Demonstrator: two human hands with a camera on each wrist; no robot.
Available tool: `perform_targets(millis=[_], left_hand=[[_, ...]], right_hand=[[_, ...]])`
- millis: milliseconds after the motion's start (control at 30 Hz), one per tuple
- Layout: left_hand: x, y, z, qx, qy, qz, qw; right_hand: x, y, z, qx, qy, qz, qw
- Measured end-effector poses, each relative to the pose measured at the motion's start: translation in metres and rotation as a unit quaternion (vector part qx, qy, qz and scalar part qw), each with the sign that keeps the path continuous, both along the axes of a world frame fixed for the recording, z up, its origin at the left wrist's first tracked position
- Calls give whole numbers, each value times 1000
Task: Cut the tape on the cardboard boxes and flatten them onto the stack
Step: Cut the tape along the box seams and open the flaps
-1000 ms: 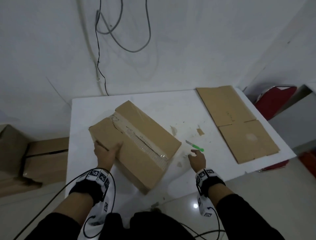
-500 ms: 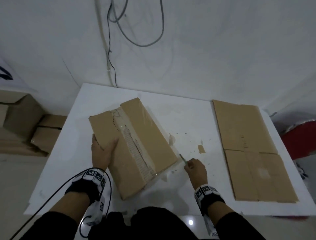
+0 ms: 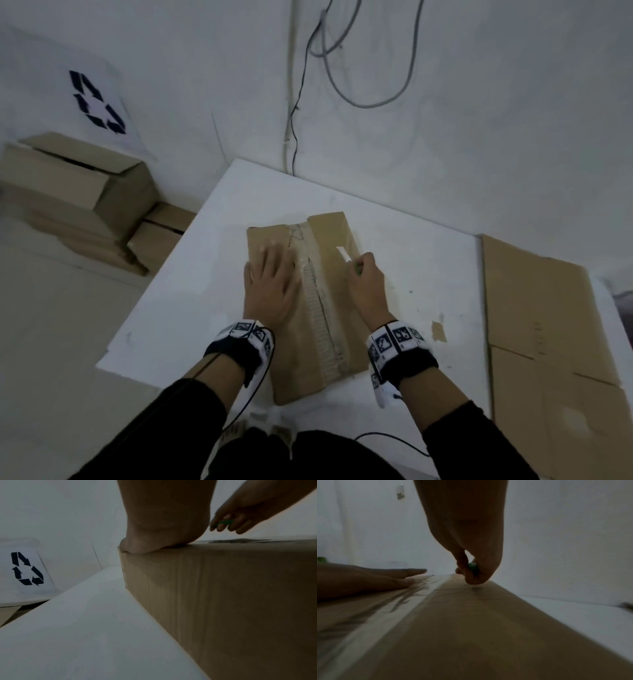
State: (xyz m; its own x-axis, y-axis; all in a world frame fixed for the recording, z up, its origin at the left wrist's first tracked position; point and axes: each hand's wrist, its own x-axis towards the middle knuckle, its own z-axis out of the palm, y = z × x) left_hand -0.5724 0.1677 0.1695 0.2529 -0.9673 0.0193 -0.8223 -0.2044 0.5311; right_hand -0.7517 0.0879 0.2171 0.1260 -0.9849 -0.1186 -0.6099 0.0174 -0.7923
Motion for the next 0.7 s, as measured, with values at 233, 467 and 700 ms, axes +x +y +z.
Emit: perform_targets(millis=[233, 467, 700], left_hand=[[4, 3, -8, 24, -39, -7, 999], [2, 2, -6, 13, -8, 7, 1000], [1, 1, -6, 9, -4, 10, 1000]], right_hand=[[57, -14, 0, -56, 100, 83, 990], [77, -25, 3, -83, 129, 112, 982], [72, -13, 2, -84, 141, 124, 979]])
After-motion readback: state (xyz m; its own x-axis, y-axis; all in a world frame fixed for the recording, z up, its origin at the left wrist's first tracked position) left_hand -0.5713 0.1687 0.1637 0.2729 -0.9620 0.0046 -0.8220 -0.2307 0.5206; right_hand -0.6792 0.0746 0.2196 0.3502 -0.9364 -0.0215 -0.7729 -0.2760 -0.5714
